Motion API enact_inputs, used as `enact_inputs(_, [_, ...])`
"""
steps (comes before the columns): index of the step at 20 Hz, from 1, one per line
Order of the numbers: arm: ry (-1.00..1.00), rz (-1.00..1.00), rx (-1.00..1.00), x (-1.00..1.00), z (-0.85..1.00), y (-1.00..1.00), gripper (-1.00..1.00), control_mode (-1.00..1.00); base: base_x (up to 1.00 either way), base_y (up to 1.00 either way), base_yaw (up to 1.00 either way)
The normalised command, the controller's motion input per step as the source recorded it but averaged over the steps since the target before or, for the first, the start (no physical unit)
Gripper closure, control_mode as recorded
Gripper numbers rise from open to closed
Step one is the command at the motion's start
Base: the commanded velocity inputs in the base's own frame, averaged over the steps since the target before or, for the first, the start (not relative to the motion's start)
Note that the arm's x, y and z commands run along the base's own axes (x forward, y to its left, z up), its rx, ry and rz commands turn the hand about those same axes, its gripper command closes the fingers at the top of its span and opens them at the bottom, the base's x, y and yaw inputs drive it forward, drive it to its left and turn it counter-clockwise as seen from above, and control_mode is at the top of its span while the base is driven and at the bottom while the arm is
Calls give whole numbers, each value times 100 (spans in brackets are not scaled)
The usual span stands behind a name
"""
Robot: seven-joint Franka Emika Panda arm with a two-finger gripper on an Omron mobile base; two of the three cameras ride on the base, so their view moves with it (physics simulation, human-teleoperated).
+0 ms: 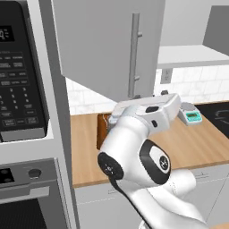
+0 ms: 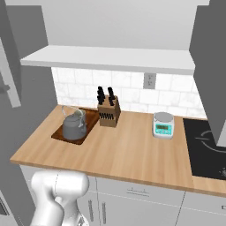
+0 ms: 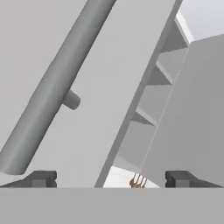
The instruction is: Pick the kettle from the counter and place it on the tray. Then pick the mug from the cabinet and place it on the tray. Then close the cabinet doors.
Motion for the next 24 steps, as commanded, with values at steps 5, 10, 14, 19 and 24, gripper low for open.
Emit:
enact_inputs(5, [-11,0,22,41,8,-80,-100,-100,0,0,0])
enact_inputs(10, [-7,0,22,55,0,-74,-100,-100,0,0,0])
enact_inputs(14, [-7,0,24,65,0,-62,-100,-100,0,0,0])
enact_inputs(19, [-1,0,23,78,0,-44,-100,-100,0,0,0])
enact_inputs(24, [0,3,23,89,0,-24,-100,-100,0,0,0])
